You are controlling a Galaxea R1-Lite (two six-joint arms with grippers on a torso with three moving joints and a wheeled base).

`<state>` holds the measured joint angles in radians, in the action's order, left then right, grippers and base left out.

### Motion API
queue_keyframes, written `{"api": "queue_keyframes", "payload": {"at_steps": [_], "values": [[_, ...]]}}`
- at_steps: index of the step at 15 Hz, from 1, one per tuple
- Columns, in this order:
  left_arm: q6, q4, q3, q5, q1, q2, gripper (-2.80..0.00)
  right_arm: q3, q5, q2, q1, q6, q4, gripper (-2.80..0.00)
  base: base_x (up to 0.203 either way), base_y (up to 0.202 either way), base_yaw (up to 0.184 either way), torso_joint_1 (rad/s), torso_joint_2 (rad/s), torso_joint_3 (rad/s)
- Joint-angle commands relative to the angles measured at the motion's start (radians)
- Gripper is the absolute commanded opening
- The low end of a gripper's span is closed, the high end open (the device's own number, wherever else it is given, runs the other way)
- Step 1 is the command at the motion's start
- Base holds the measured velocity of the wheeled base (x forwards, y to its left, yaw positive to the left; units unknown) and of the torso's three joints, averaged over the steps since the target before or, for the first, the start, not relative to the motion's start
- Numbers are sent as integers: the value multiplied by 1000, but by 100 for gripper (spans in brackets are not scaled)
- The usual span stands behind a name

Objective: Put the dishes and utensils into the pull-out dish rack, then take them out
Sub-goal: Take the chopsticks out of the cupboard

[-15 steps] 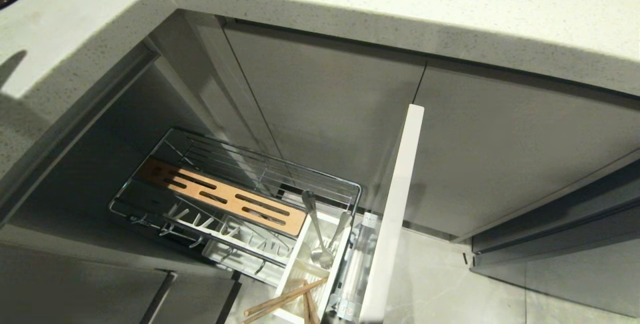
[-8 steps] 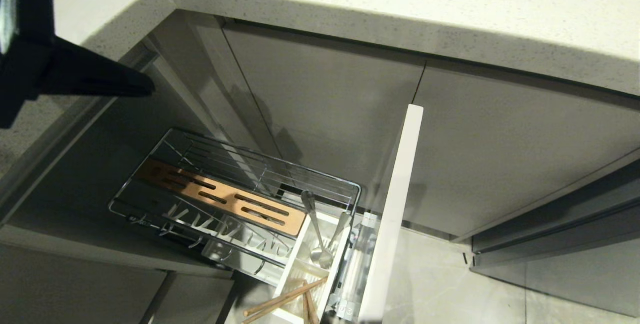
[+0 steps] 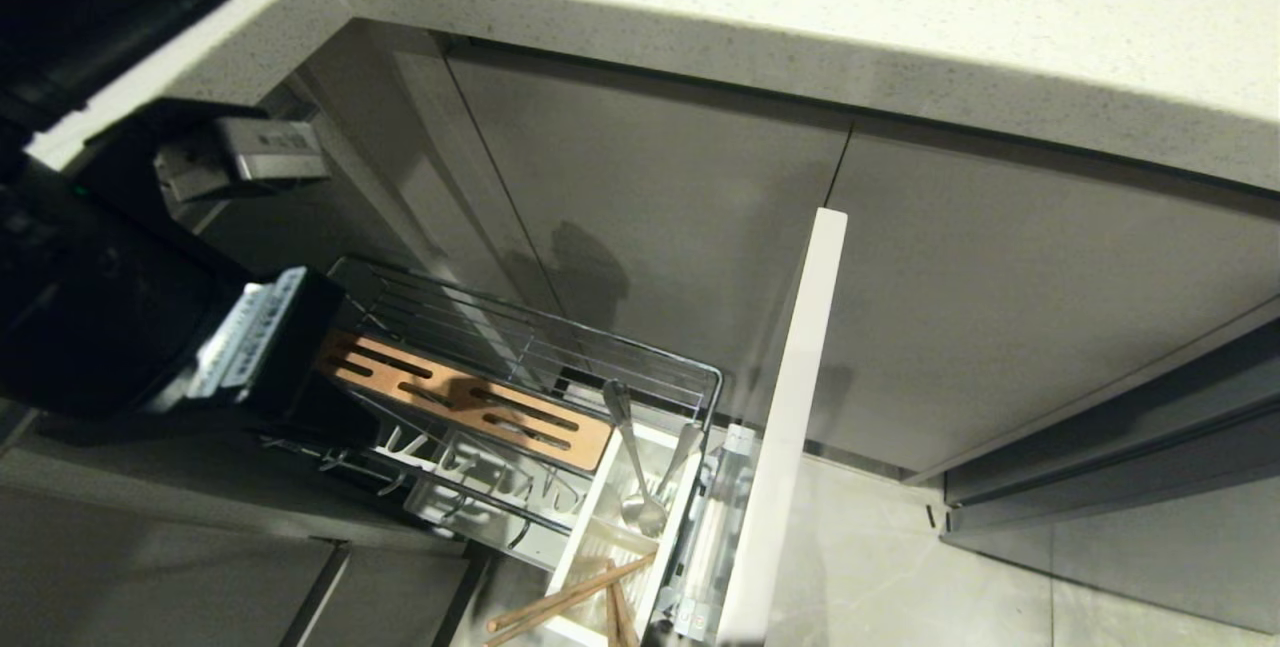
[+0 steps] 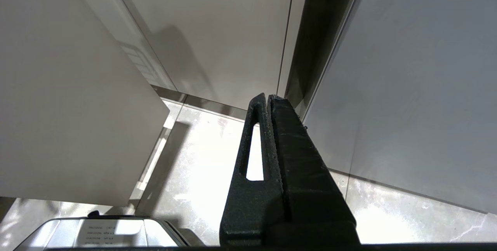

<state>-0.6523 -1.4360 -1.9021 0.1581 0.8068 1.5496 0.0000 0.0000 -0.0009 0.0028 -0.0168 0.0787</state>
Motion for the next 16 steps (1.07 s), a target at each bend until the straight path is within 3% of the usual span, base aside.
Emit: {"api": "queue_keyframes", "payload": {"at_steps": [1,5,8,16], "values": [[-12,-43,23,-21,2,81,0,26,0,1,0,0,1,-280,0,0,0,0,0,0],[-13,-48,26,-121,3,138,0,26,0,1,0,0,1,-280,0,0,0,0,0,0],[-18,-49,97,-255,1,183,0,26,0,1,0,0,1,-280,0,0,0,0,0,0],[-1,-47,233,-299,-28,337,0,26,0,1,0,0,1,-280,0,0,0,0,0,0]]}}
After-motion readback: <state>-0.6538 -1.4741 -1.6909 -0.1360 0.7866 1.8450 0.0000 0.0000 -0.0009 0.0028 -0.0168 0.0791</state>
